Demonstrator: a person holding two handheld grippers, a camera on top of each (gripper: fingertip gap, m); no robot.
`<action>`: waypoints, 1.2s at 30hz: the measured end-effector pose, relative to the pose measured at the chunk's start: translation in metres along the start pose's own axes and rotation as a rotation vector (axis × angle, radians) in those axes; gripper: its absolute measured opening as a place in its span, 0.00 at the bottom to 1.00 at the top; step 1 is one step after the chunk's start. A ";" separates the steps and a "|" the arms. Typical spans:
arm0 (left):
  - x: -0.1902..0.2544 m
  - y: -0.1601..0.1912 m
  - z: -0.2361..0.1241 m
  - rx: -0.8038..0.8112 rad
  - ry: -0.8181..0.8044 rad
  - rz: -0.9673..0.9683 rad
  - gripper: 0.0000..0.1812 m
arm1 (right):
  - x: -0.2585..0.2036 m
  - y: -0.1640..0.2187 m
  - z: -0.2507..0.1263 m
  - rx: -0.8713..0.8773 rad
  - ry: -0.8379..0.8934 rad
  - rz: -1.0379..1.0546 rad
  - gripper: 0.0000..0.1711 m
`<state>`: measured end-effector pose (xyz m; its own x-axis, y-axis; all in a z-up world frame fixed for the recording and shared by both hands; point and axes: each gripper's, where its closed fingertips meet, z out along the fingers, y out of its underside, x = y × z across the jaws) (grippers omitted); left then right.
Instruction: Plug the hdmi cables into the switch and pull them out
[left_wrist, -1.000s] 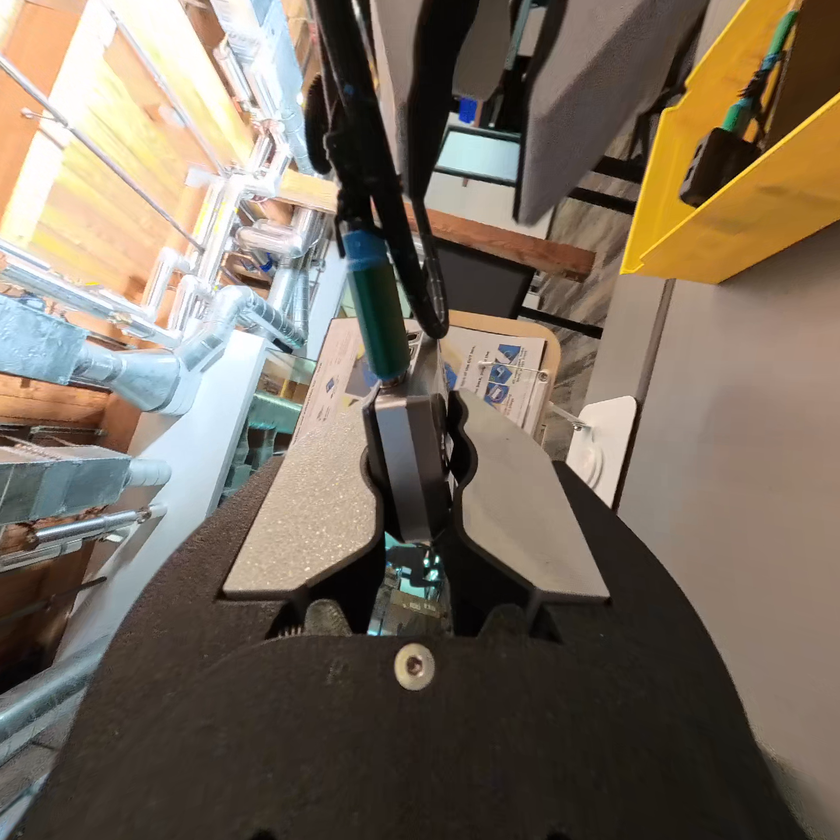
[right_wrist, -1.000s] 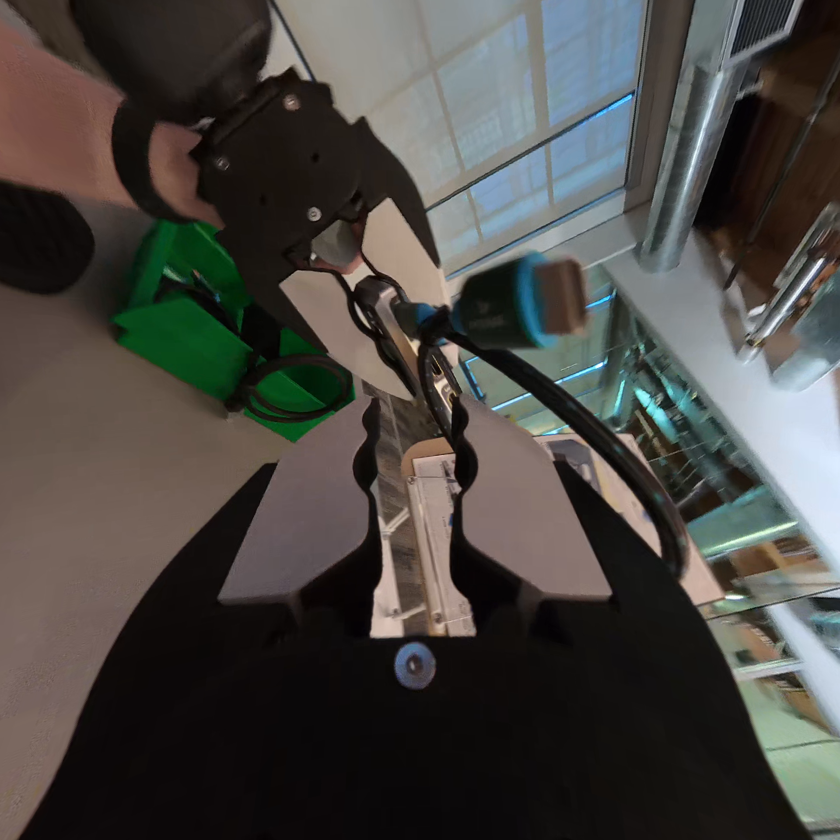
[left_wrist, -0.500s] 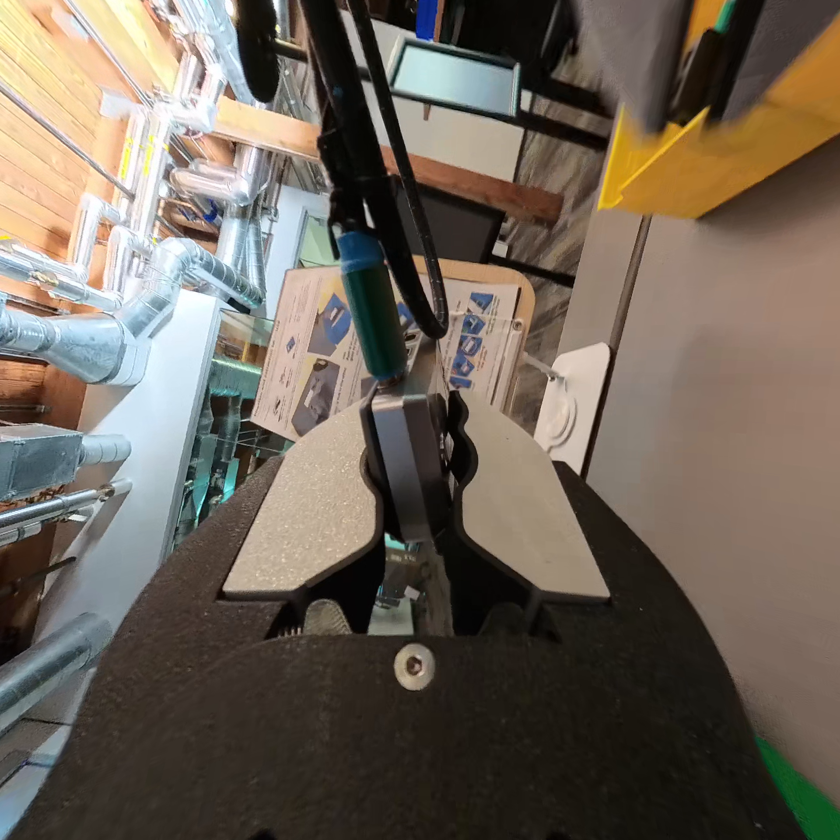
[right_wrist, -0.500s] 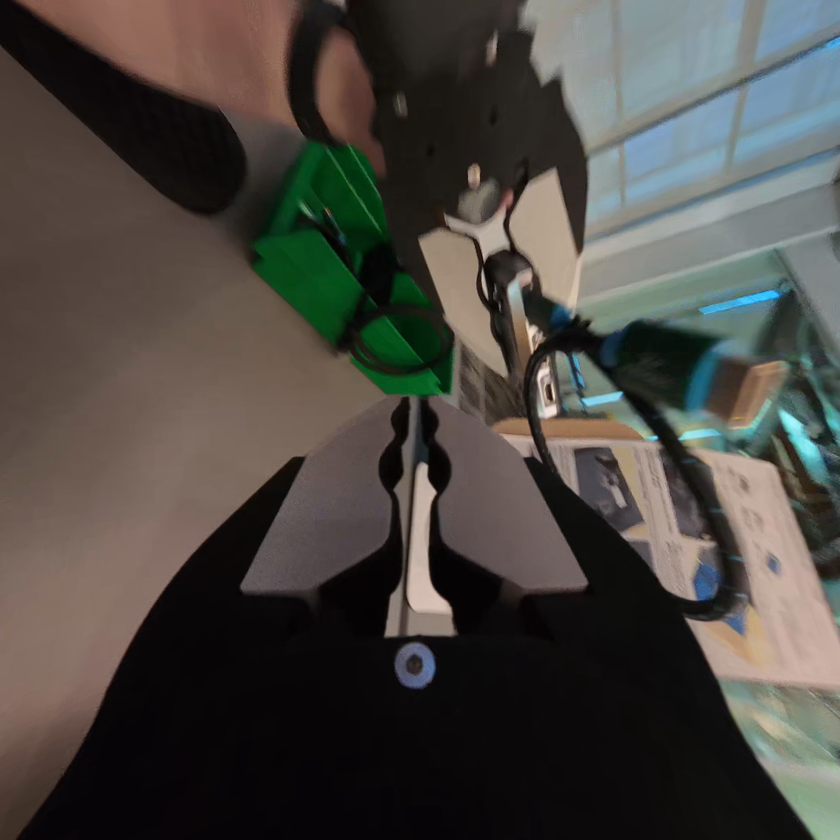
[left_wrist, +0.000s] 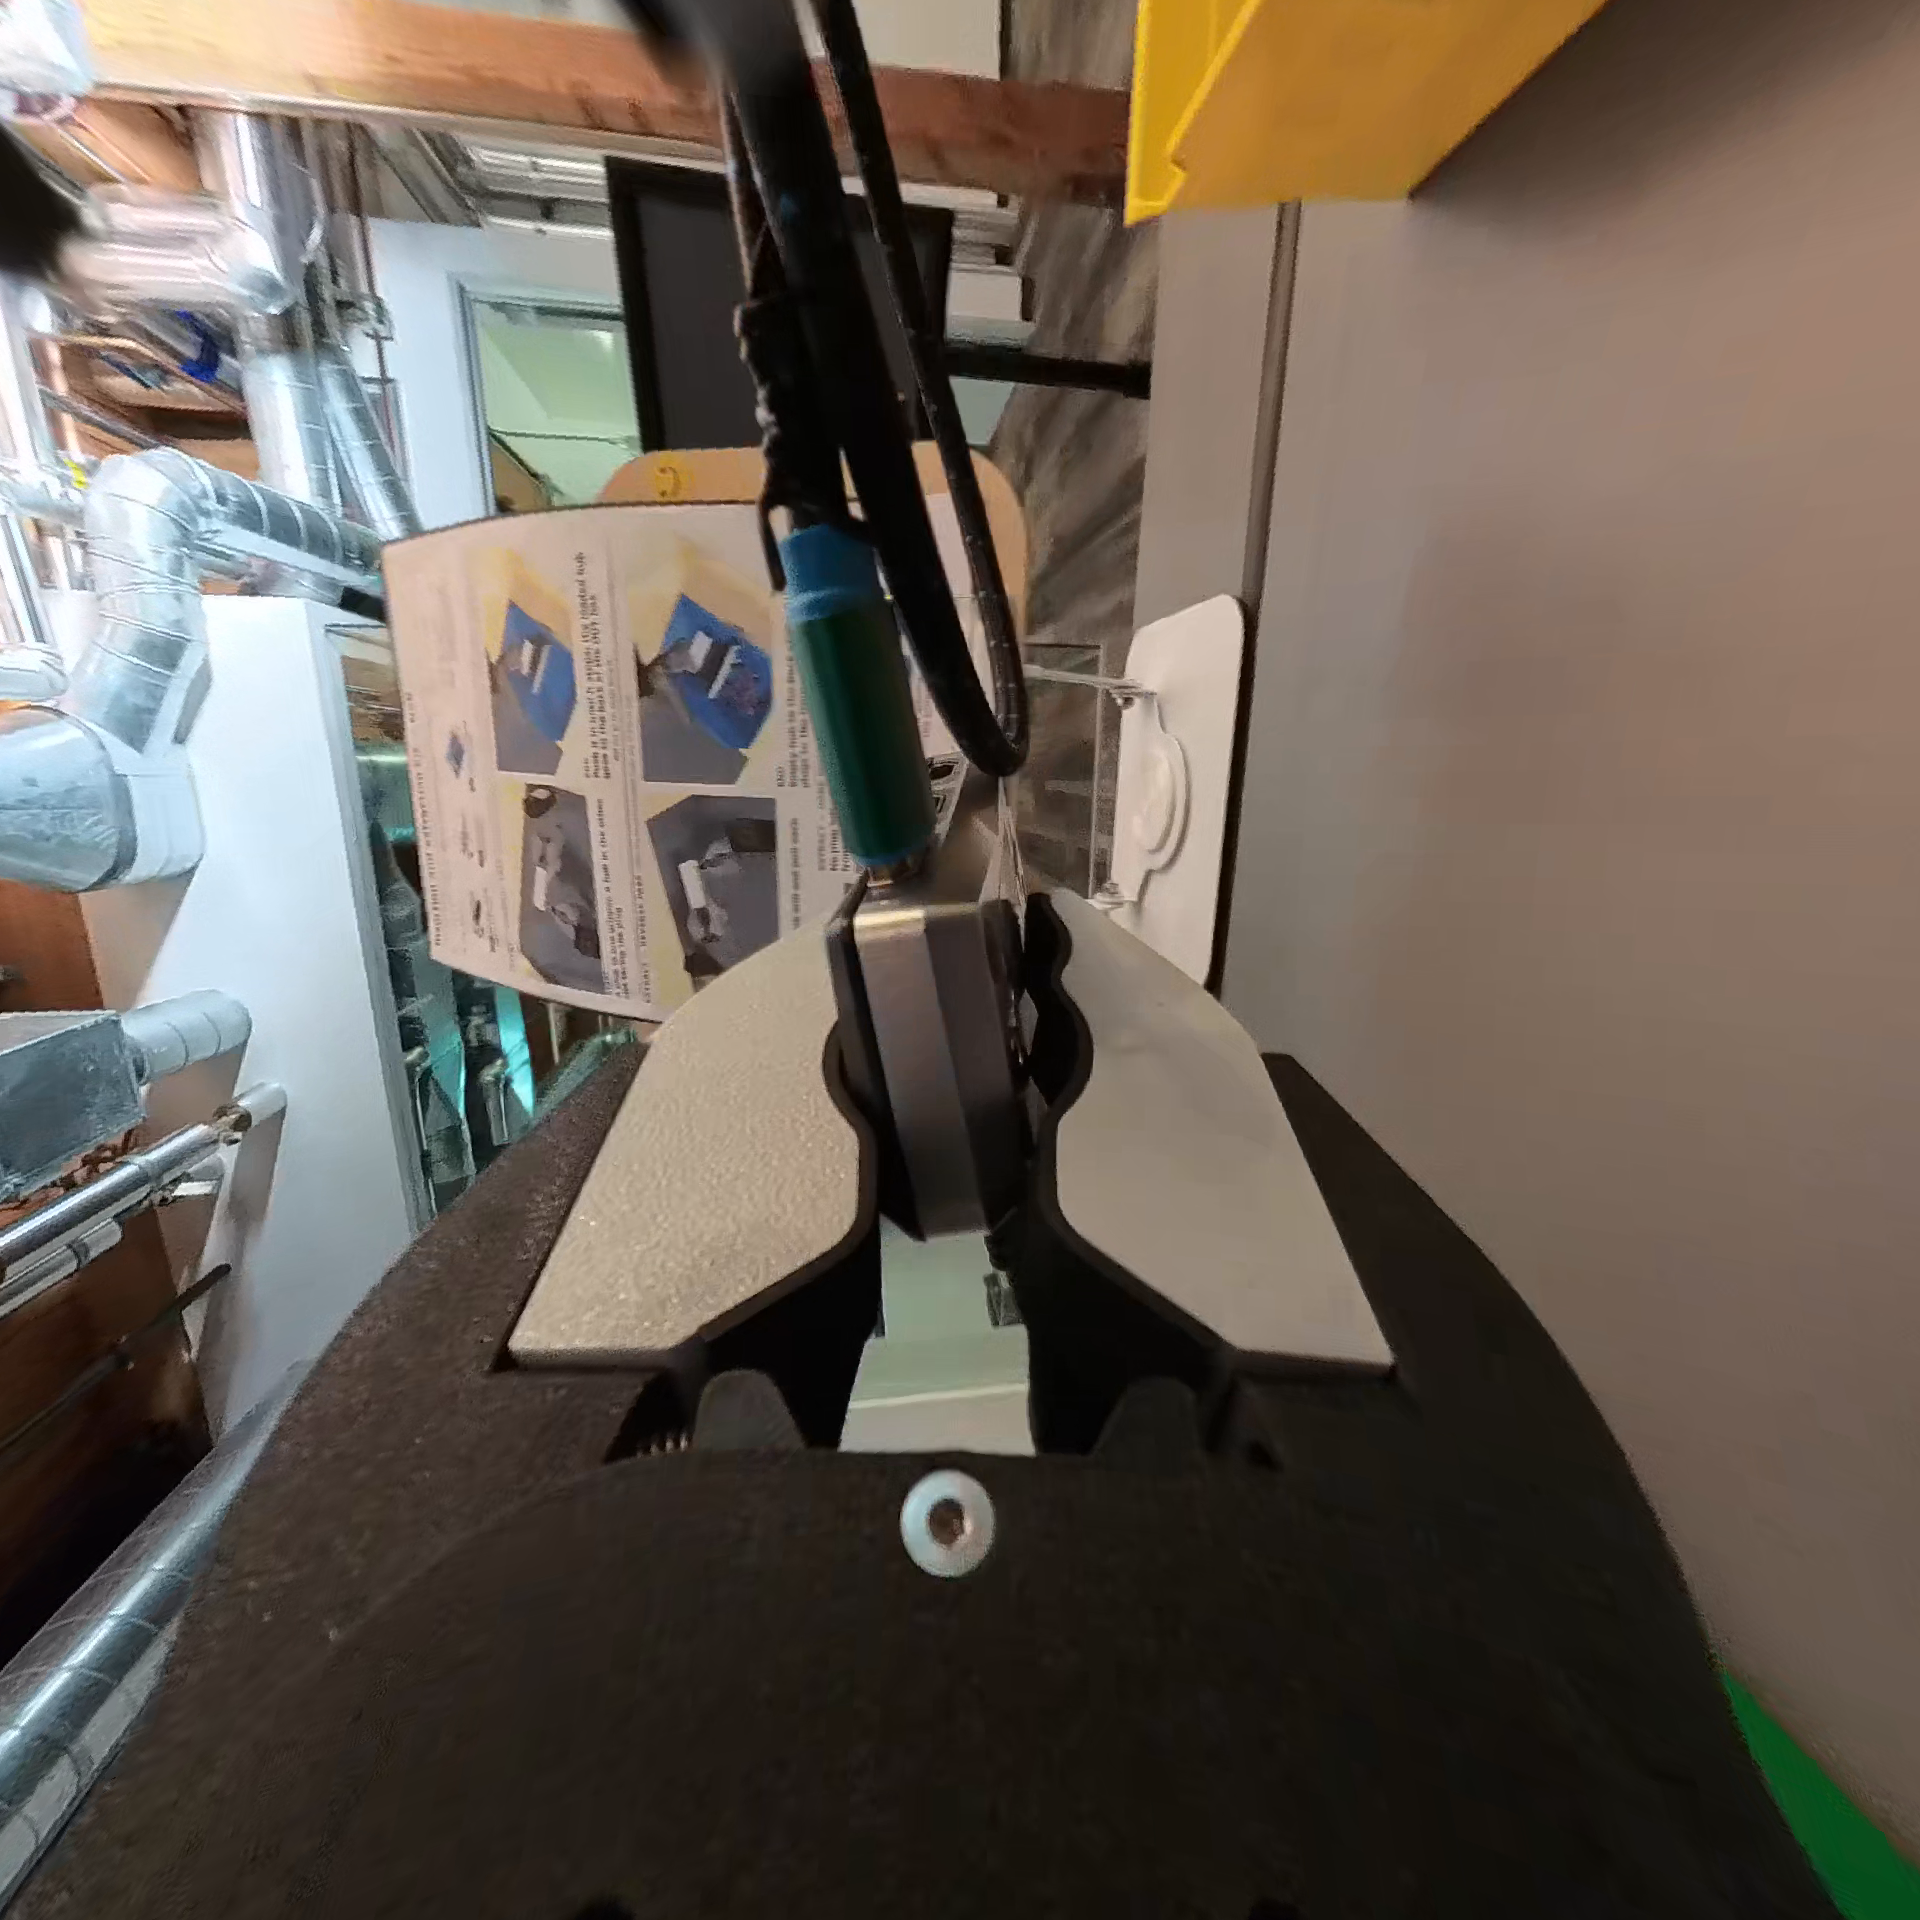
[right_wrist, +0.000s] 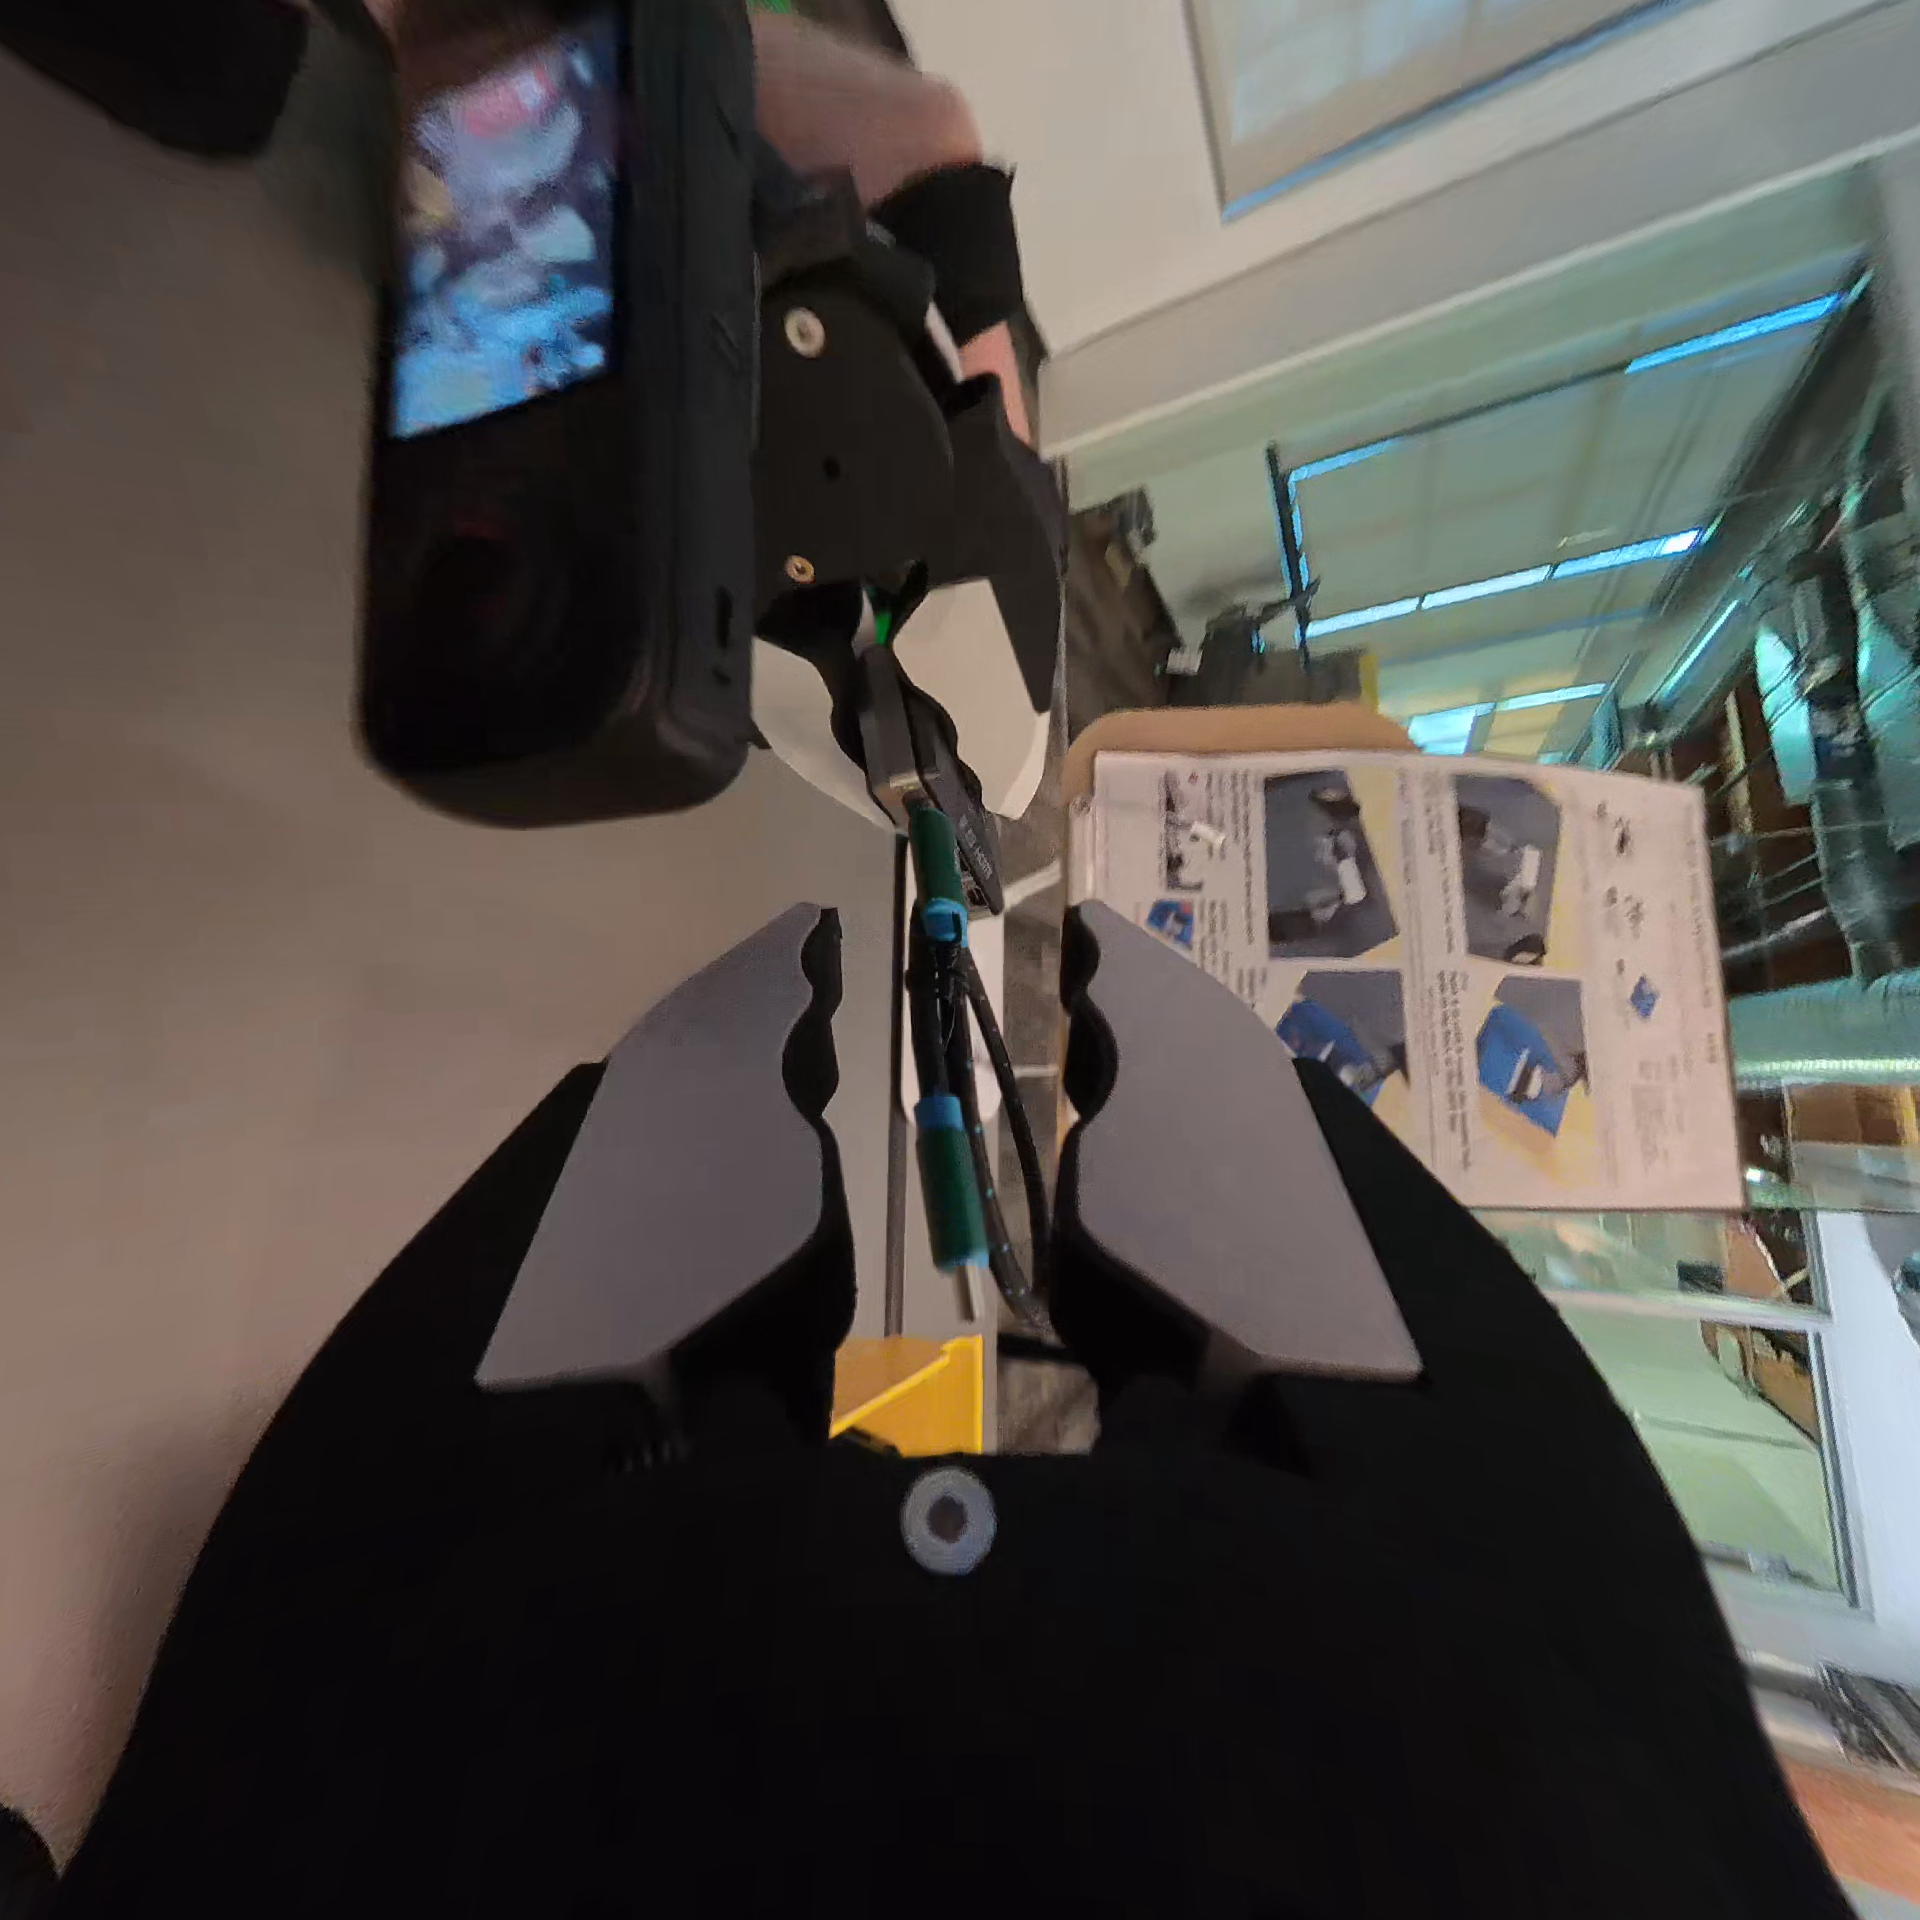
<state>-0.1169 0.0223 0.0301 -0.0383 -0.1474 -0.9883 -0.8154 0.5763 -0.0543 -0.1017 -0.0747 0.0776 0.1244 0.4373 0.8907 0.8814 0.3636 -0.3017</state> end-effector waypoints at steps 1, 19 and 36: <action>0.004 -0.003 0.001 -0.007 0.013 0.001 0.15 | -0.003 0.006 0.008 -0.031 -0.012 -0.001 0.25; -0.014 -0.016 -0.010 0.028 -0.090 -0.046 0.26 | 0.007 0.039 0.037 -0.131 0.053 0.019 0.09; -0.069 0.007 -0.068 0.038 -0.057 -0.289 0.32 | 0.040 0.131 0.004 -0.235 -0.037 0.381 0.09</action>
<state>-0.1592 -0.0181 0.1077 0.2260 -0.2653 -0.9373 -0.7653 0.5470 -0.3393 0.0171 -0.0062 0.0724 0.4480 0.5344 0.7168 0.8556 -0.0238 -0.5171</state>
